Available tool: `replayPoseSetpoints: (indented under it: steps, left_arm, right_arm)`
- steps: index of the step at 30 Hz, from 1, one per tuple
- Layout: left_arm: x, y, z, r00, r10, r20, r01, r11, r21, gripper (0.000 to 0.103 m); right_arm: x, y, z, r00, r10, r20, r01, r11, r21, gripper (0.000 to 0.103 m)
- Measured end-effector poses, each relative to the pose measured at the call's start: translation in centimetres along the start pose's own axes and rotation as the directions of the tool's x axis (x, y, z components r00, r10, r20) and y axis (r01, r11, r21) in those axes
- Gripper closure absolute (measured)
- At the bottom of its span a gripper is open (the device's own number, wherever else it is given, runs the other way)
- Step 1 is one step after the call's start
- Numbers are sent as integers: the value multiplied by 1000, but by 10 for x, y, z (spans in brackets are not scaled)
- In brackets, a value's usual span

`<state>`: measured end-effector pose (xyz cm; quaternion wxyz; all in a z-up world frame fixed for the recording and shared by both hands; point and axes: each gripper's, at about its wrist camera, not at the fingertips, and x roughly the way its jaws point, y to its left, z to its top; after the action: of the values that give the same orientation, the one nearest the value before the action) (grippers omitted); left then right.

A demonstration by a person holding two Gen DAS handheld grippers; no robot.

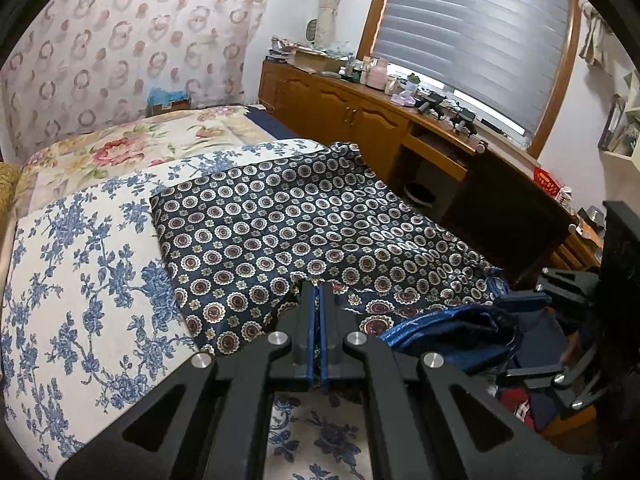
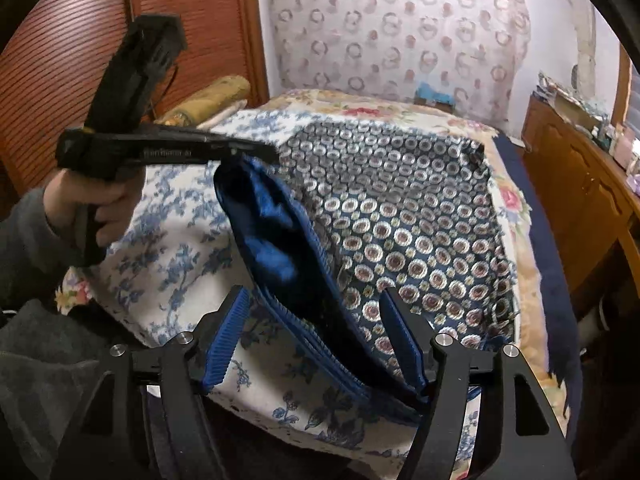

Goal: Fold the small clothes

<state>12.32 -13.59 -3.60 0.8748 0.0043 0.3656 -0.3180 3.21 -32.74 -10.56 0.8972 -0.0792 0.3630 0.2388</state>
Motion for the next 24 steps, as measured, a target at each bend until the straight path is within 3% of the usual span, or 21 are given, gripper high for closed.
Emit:
replayPoseSetpoints:
  steps: [12,13,15,16,17,24]
  left_arm:
    - [-7,-1,-2,999,38,15,-38,999,17,103]
    - [-8,-2,-2,999,41,17,-41,999,18,103]
    - [-10,-2,-2,999,46,21,-46,999,18,103]
    - [-11,-2,-1,998,50,25,-51,999,18,103]
    - [-13,-2,-1,998,53,28,-53,998,16,103]
    - [-29,0,8,994,94,60,-96,995,22,103]
  right_arm:
    - [21,-37,-17,997,-47,-58,51,997,64,34]
    - [21,-39,-17,997,-54,-59,57,996,62,39]
    - [20,-40,-17,995,-80,-59,82,996,41,64]
    - [20,-40,-17,995,-81,-57,83,996,24,87]
    - [19,-40,-16,996,-78,-49,79,997,12,94]
    - [7,-52,13,994,-87,72,86,996,18,100]
